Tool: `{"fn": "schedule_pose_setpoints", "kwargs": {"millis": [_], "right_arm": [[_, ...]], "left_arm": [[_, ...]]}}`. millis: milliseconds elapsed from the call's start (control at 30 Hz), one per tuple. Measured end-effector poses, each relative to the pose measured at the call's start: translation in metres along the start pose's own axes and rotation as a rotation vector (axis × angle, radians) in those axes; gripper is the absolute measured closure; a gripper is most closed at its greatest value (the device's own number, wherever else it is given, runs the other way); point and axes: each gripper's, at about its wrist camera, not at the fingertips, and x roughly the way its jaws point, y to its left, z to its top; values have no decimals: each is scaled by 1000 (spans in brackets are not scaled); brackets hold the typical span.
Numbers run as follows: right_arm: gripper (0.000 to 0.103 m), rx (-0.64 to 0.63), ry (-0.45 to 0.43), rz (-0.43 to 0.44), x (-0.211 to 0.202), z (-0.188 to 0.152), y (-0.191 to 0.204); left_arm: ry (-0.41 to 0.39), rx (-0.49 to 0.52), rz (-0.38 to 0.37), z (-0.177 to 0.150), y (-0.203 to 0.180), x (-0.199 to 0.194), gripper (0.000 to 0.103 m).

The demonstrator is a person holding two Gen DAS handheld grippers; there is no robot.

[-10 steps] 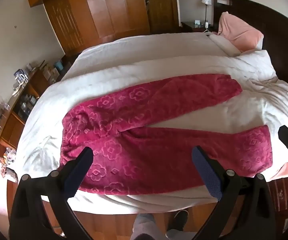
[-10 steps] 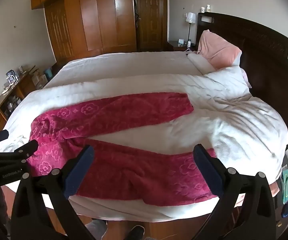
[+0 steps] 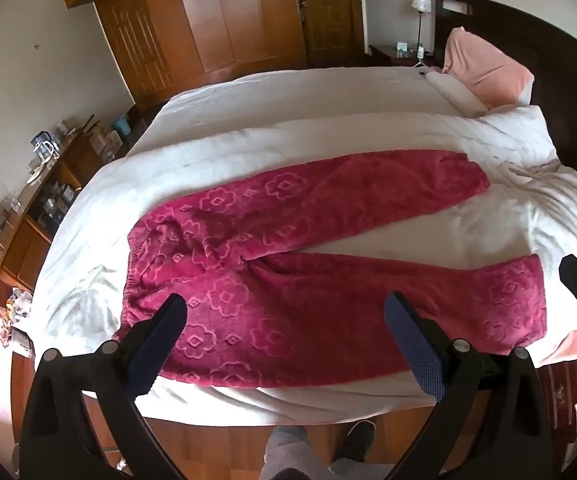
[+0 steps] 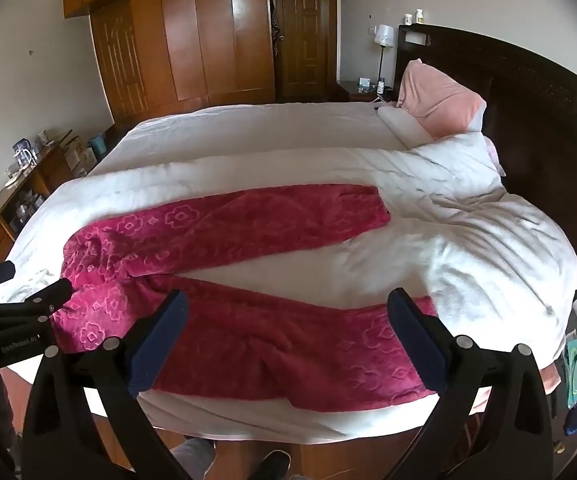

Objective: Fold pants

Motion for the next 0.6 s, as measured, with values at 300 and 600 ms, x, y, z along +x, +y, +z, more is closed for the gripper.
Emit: {"fn": "schedule_pose_setpoints", "kwargs": {"millis": [300, 600], "right_arm": [[3, -4, 4, 4, -4, -1, 5], [3, 2, 8, 9, -2, -1, 7]], "left_arm": [[0, -3, 0, 0, 4, 1, 5], [-3, 0, 6, 1, 5, 2, 5]]}}
